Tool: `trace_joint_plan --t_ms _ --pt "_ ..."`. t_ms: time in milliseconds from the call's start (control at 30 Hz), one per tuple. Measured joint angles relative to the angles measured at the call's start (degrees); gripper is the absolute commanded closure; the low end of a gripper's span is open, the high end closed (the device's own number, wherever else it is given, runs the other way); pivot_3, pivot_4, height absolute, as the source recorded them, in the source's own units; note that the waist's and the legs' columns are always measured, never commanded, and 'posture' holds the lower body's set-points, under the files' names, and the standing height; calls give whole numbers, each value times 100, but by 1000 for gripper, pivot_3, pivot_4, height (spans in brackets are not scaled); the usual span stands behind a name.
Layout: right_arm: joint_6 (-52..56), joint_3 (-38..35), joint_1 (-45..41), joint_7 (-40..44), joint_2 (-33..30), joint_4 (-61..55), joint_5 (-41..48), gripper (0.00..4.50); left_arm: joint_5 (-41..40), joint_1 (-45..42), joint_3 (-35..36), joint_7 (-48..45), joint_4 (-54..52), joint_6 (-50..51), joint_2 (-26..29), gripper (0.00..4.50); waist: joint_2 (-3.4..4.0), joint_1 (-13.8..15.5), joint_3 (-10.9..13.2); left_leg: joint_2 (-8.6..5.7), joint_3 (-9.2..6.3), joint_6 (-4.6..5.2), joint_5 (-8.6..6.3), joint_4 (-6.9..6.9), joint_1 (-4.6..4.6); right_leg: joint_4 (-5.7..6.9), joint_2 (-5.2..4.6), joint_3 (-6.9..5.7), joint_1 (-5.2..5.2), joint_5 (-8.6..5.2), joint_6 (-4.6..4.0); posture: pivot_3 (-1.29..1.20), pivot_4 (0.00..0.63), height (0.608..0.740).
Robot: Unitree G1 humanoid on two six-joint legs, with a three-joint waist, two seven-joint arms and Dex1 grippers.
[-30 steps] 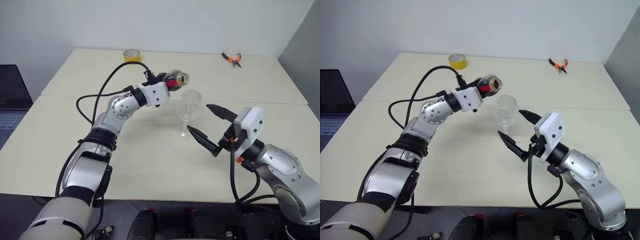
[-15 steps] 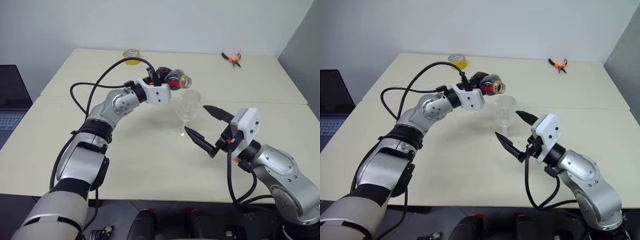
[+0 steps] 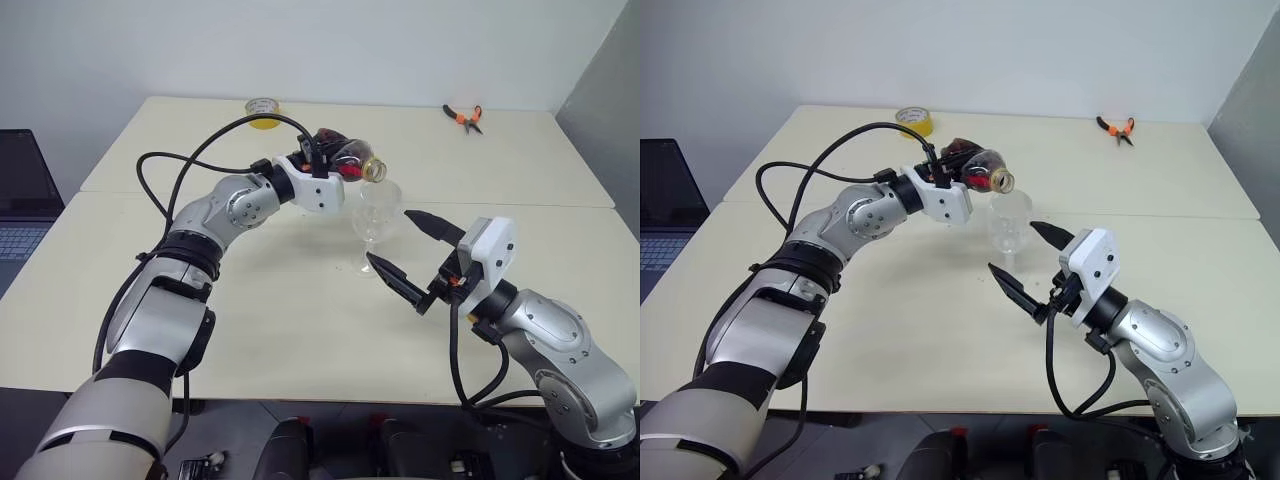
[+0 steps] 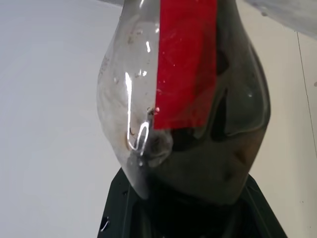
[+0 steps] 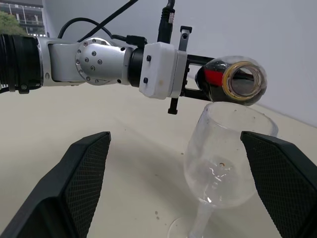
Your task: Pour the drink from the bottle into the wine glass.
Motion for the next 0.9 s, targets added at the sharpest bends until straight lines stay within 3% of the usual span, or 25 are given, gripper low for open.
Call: trace_joint_plan --t_ms 900 --pt "-25 90 -5 -18 42 88 -57 0 706 -433 -448 847 338 -87 139 3744 0 0 0 -1 4 -4 2 5 -4 10 -1 0 -8 0 0 0 150 740"
